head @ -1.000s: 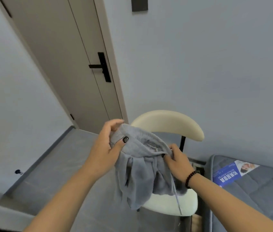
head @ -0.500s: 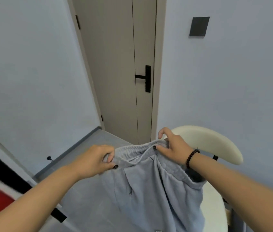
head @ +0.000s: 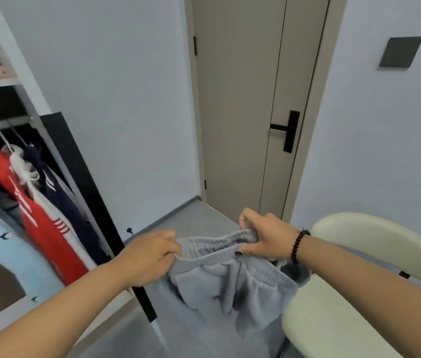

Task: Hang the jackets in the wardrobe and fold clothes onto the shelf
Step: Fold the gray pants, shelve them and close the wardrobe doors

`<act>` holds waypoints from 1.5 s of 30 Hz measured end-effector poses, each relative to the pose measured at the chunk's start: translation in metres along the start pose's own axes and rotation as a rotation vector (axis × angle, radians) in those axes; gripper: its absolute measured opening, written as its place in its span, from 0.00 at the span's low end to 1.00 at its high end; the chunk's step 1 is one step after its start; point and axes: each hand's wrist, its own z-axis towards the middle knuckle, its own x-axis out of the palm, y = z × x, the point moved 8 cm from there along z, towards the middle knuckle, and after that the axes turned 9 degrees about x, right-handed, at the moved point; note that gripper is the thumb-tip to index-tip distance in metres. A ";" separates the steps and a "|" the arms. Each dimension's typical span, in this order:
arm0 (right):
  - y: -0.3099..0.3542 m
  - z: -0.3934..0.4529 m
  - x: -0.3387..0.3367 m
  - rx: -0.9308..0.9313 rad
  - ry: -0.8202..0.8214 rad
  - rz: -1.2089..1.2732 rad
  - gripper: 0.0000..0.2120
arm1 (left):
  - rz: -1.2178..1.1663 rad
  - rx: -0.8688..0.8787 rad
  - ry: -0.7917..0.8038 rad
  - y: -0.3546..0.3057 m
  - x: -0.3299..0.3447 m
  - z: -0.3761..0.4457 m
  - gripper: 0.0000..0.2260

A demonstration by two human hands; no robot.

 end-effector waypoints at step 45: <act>0.083 0.049 0.004 -0.463 0.632 0.141 0.31 | 0.186 -1.055 -0.742 -0.096 -0.052 -0.293 0.11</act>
